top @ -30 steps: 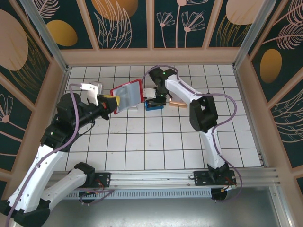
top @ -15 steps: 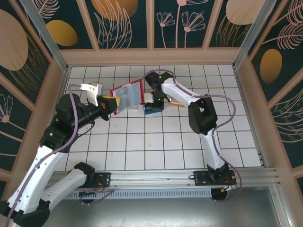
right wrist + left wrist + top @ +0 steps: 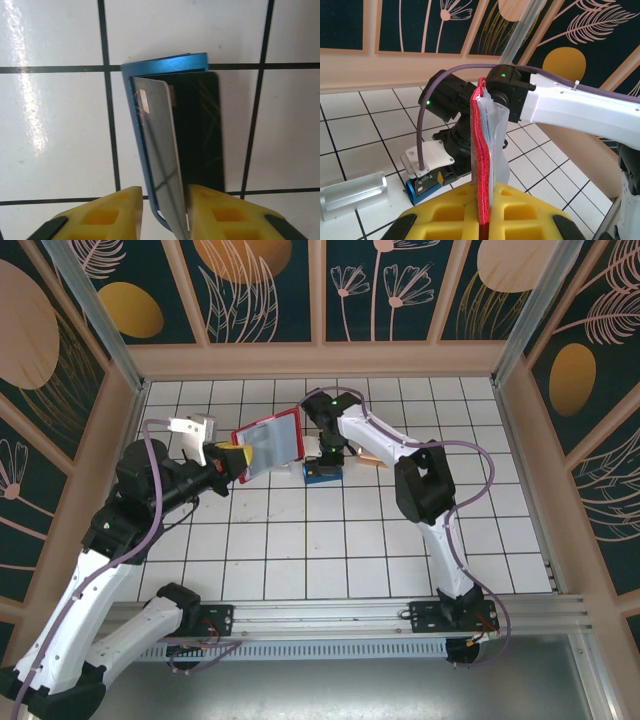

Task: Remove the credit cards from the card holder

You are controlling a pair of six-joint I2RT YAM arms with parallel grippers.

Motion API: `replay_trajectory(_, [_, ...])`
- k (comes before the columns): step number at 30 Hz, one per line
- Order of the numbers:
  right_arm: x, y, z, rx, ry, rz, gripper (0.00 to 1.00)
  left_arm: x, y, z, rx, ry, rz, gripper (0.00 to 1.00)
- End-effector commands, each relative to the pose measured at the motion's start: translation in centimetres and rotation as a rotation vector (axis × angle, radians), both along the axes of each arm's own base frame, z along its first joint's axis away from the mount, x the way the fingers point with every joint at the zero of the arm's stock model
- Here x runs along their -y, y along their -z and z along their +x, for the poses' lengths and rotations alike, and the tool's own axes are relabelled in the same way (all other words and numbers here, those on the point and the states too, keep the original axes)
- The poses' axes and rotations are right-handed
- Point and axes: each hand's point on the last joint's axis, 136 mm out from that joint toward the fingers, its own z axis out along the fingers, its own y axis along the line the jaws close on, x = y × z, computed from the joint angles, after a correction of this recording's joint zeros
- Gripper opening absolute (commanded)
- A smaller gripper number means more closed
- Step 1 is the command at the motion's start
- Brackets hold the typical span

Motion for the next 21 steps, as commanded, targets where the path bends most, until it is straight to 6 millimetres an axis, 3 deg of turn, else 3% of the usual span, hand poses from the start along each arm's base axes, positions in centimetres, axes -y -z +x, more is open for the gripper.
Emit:
replay_trajectory(1, [-0.6, -0.7, 1.7, 0.081, -0.007, -0.011, 0.31, -0.4, -2.4, -0.6, 0.068, 0.003, -0.023, 0.0])
replay_trajectory(7, [-0.3, -3.0, 4.4, 0.203, 0.072, -0.007, 0.36, -0.5, -2.5, -0.6, 0.07, -0.002, -0.026, 0.0])
replay_trajectory(10, [0.1, -5.9, 5.8, 0.25, 0.177, 0.063, 0.37, -0.5, -2.5, -0.5, 0.069, -0.005, -0.031, 0.0])
replay_trajectory(14, [1.2, -11.7, 7.2, 0.239, 0.413, 0.266, 0.34, -0.5, -2.3, -0.2, 0.063, -0.019, -0.047, 0.0])
replay_trajectory(18, [0.9, -16.8, 4.7, 0.131, 0.544, 0.498, 0.34, 0.3, -2.5, -0.2, 0.07, 0.018, -0.103, 0.0])
replay_trajectory(21, [2.4, -20.5, 2.8, 0.098, 0.645, 0.655, 0.34, 1.0, -2.9, -0.2, 0.074, 0.056, -0.147, 0.0])
